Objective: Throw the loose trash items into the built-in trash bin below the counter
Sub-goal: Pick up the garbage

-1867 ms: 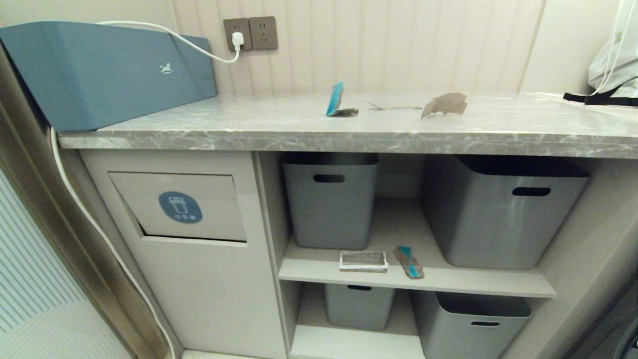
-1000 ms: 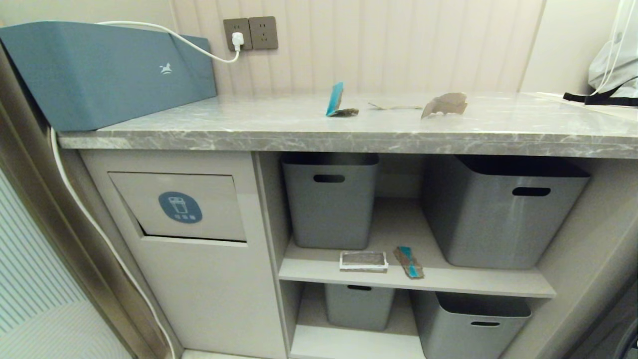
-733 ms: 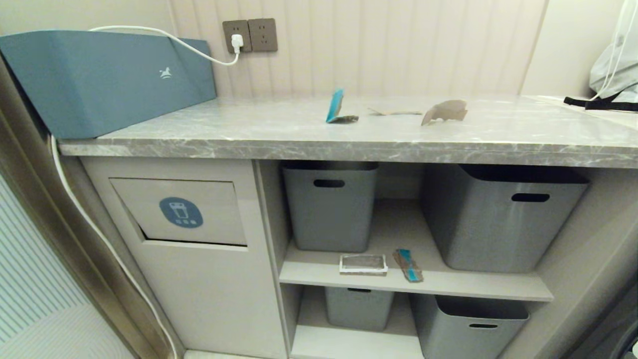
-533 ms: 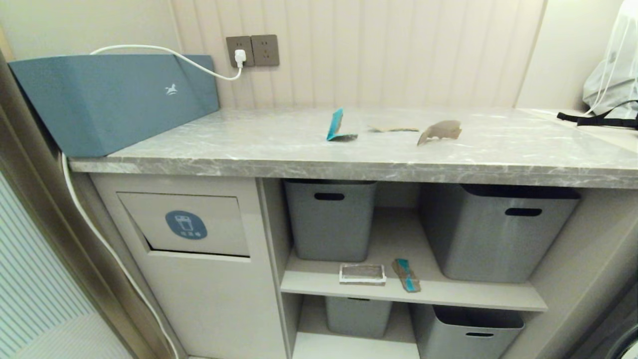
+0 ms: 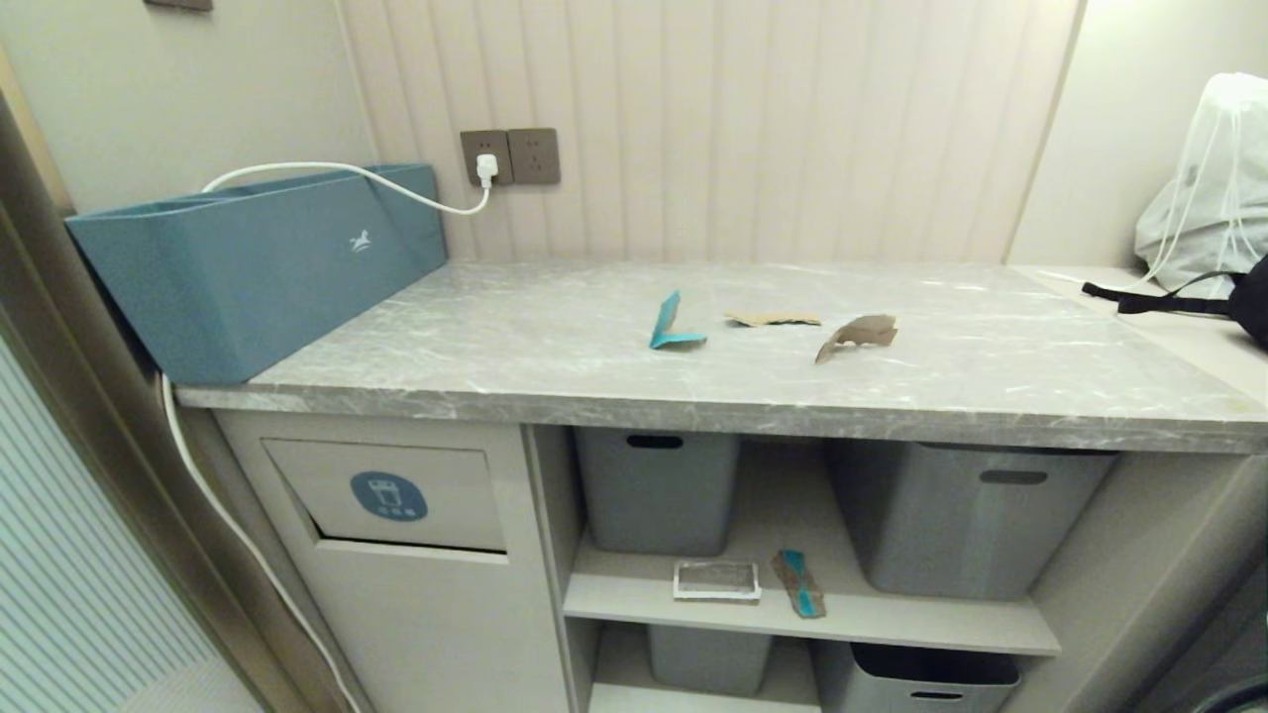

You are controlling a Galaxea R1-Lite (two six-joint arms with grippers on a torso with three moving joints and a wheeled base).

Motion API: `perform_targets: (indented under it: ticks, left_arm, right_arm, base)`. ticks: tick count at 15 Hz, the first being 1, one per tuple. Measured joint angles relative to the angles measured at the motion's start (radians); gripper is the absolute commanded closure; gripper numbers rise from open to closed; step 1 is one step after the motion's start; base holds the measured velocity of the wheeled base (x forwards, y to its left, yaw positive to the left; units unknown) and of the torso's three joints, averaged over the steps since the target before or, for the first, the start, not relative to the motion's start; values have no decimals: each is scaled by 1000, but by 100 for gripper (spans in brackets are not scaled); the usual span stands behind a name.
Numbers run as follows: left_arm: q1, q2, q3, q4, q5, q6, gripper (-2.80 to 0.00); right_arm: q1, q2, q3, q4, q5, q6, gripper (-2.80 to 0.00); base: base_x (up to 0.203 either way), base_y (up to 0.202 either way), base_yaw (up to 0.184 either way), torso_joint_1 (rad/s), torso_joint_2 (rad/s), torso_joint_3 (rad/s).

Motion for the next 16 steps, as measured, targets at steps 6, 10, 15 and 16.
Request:
perform_targets:
  ticks: [6,10,15,16]
  left_arm:
    - [0,0,0,1,0,-2,0]
    - [0,0,-1,1,-1,-1,0]
    - [-3,46,-84,-1,-54,14,0]
    - [-8,100,-127,-10,-72,0,0]
  right_arm:
    - [0,0,0,0,-3,4,0]
    - [0,0,0,0,-3,9,0]
    - [0,0,-1,0,-2,13,0]
    - [0,0,-1,0,-1,14,0]
  base:
    - [0,0,0,219,-498,-279]
    - [0,0,0,177,-398,-215]
    - [0,0,0,19,-38,-21]
    - [0,0,0,0,0,0]
